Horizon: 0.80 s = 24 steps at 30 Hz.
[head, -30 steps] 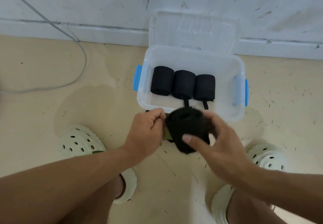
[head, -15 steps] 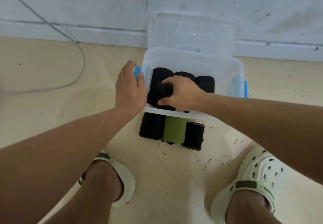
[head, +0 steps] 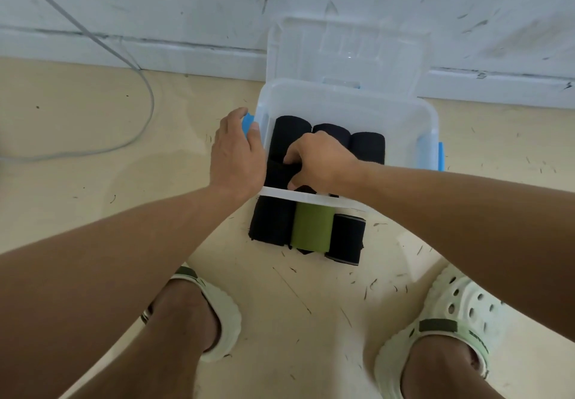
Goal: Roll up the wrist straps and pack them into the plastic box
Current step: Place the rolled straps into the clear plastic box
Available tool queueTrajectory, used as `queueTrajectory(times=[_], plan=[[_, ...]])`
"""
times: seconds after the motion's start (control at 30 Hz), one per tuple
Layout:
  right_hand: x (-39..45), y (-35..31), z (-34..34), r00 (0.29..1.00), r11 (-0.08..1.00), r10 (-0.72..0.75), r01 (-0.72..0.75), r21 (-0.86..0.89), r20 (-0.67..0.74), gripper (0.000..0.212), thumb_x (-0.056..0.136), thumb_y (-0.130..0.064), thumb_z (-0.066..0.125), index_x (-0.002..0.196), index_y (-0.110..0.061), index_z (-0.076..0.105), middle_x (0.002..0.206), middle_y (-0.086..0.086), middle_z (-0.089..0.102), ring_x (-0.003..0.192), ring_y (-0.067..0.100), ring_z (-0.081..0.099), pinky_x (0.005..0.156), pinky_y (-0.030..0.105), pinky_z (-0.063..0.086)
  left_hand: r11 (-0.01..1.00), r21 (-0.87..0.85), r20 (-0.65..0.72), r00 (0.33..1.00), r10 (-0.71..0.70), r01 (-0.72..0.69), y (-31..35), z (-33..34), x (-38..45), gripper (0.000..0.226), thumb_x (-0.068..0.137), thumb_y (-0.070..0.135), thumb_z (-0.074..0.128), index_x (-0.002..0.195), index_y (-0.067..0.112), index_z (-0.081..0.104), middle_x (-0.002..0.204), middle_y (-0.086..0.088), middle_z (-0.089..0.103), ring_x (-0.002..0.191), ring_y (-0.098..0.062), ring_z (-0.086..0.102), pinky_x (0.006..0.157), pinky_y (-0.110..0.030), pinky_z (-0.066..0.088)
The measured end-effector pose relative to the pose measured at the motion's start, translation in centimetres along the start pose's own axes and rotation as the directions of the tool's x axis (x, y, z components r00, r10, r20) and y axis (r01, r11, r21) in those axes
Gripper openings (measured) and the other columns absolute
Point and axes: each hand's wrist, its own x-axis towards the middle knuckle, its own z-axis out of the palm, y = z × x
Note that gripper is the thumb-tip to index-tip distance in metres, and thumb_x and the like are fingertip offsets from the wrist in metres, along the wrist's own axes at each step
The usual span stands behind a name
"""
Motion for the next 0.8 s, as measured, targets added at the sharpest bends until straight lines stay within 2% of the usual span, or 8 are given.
queueTrajectory(times=[0.1, 0.23, 0.3, 0.43, 0.53, 0.63, 0.7, 0.8], plan=[[0.6, -0.2, 0.7, 1.0, 0.999, 0.019, -0.018, 0.03, -0.018, 0.022, 0.083, -0.012, 0.085, 0.104, -0.014, 0.08, 0.104, 0.003, 0.078, 0.099, 0.019, 0.072, 0.094, 0.032, 0.056, 1.0, -0.003, -0.009, 1.0, 0.002, -0.002, -0.1, 0.0, -0.1, 0.043, 0.112, 0.025, 0.036, 0.152, 0.009, 0.041, 0.153, -0.008, 0.047, 0.139, -0.023, 0.045, 0.115, -0.034, 0.035], [-0.5, 0.9, -0.1, 0.995, 0.976, 0.06, -0.041, 0.214, -0.081, 0.022, 0.089, -0.015, 0.08, 0.111, -0.018, 0.079, 0.102, -0.005, 0.078, 0.093, 0.004, 0.069, 0.094, 0.017, 0.052, 0.995, 0.003, -0.053, 0.993, 0.101, -0.101, -0.5, -0.2, -0.3, 0.045, 0.108, 0.026, 0.04, 0.149, 0.006, 0.044, 0.151, -0.009, 0.05, 0.138, -0.027, 0.046, 0.117, -0.038, 0.034], [-2.8, 1.3, -0.4, 0.965, 0.914, 0.124, -0.02, 0.405, -0.232, 0.014, 0.093, -0.019, 0.077, 0.105, -0.024, 0.079, 0.092, -0.014, 0.076, 0.08, -0.006, 0.065, 0.079, 0.004, 0.047, 0.971, 0.061, -0.052, 0.97, 0.236, -0.233, -0.9, -0.2, -0.9, 0.049, 0.105, 0.031, 0.039, 0.147, 0.005, 0.046, 0.15, -0.011, 0.05, 0.14, -0.029, 0.046, 0.12, -0.045, 0.033], [-9.8, 0.9, 0.6, 0.841, 0.836, 0.172, 0.152, 0.528, -0.513, 0.01, 0.095, -0.017, 0.074, 0.095, -0.027, 0.076, 0.085, -0.016, 0.073, 0.078, 0.003, 0.066, 0.07, 0.011, 0.05, 0.844, 0.2, 0.013, 0.863, 0.505, -0.497, -1.1, 0.3, -2.8, 0.05, 0.107, 0.034, 0.042, 0.148, 0.005, 0.047, 0.159, -0.013, 0.044, 0.153, -0.031, 0.033, 0.13, -0.051, 0.013], [-13.6, 1.3, 3.0, 0.896, 0.884, 0.049, 0.167, 0.436, -0.442, 0.011, 0.094, -0.02, 0.07, 0.098, -0.028, 0.076, 0.086, -0.022, 0.069, 0.079, 0.002, 0.064, 0.075, 0.019, 0.055, 0.718, 0.236, 0.089, 0.751, 0.655, -0.655, -0.8, 0.8, -4.7, 0.05, 0.108, 0.033, 0.044, 0.149, 0.005, 0.05, 0.162, -0.012, 0.042, 0.156, -0.029, 0.028, 0.13, -0.053, 0.009], [-14.7, 1.4, 5.4, 0.922, 0.931, -0.054, 0.185, 0.315, -0.383, 0.022, 0.095, -0.022, 0.067, 0.115, -0.025, 0.077, 0.096, -0.029, 0.064, 0.087, -0.006, 0.062, 0.084, 0.007, 0.049, 0.616, 0.233, 0.171, 0.656, 0.735, -0.752, -1.2, 1.0, -6.2, 0.048, 0.107, 0.032, 0.046, 0.147, 0.005, 0.052, 0.162, -0.013, 0.042, 0.156, -0.03, 0.029, 0.129, -0.058, 0.012], [-14.7, 1.0, 6.6, 0.959, 0.954, -0.047, 0.127, 0.271, -0.281, 0.034, 0.099, -0.022, 0.066, 0.133, -0.025, 0.069, 0.118, -0.019, 0.069, 0.104, -0.006, 0.058, 0.097, 0.003, 0.039, 0.524, 0.249, 0.24, 0.576, 0.782, -0.815, -2.1, 1.0, -6.9, 0.048, 0.106, 0.031, 0.05, 0.148, 0.006, 0.05, 0.163, -0.015, 0.04, 0.156, -0.032, 0.029, 0.127, -0.062, 0.016], [-13.9, 1.9, 8.4, 0.993, 0.996, 0.015, -0.004, 0.092, -0.115, 0.061, 0.103, -0.038, 0.057, 0.159, -0.025, 0.037, 0.163, -0.008, 0.038, 0.147, 0.011, 0.034, 0.121, 0.023, 0.024, 0.409, 0.281, 0.322, 0.487, 0.812, -0.868, -3.8, 0.5, -7.2, 0.052, 0.104, 0.028, 0.056, 0.151, 0.01, 0.041, 0.164, -0.016, 0.037, 0.157, -0.034, 0.028, 0.126, -0.062, 0.018]])
